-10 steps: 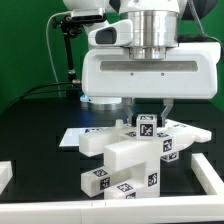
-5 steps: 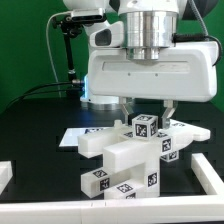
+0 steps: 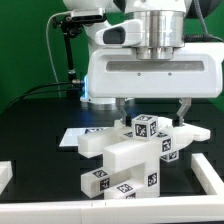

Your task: Assemble chair

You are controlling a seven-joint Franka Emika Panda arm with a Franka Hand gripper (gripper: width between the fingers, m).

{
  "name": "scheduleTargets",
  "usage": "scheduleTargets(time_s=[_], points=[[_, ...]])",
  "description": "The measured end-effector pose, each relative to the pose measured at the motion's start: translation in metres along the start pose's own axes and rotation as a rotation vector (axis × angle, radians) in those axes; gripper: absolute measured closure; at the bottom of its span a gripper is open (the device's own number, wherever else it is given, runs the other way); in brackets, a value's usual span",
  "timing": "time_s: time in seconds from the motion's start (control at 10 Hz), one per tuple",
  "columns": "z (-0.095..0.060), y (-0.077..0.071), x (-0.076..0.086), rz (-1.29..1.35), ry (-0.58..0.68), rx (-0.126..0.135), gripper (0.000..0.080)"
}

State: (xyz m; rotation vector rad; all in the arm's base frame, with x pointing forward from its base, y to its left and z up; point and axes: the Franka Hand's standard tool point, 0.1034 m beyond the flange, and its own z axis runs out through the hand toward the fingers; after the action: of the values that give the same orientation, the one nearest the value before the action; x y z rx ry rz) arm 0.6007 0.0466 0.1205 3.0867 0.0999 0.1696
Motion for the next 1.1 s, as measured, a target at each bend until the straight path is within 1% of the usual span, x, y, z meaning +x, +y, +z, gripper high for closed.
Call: scheduleTargets(time_s=[0.3,0.4,0.5,0.7,0.9,1.0,1.1], points=[[0.0003,0.0032,-0.0009,-0.216,-0.011,-0.007,0.0151],[-0.0031,0.0085,0.0018,-0.329,-0.026,-0.002,0.0151],[-0.003,0.0104,0.002,-0.416,-0.026,-0.001,0.0151],[-0.0023,0.0101,0.0013,-0.38,-0.027,-0.001,0.0151],[-0.0022,0.01,0.0012,-0.329,-0.027,-0.002,0.0419],[-0.0021,0.0097,0.0012,-0.222,-0.026,-0.002,0.0519],[-0.002,0.0095,0.0011,-0.153,-0.026,-0.002,0.0519]])
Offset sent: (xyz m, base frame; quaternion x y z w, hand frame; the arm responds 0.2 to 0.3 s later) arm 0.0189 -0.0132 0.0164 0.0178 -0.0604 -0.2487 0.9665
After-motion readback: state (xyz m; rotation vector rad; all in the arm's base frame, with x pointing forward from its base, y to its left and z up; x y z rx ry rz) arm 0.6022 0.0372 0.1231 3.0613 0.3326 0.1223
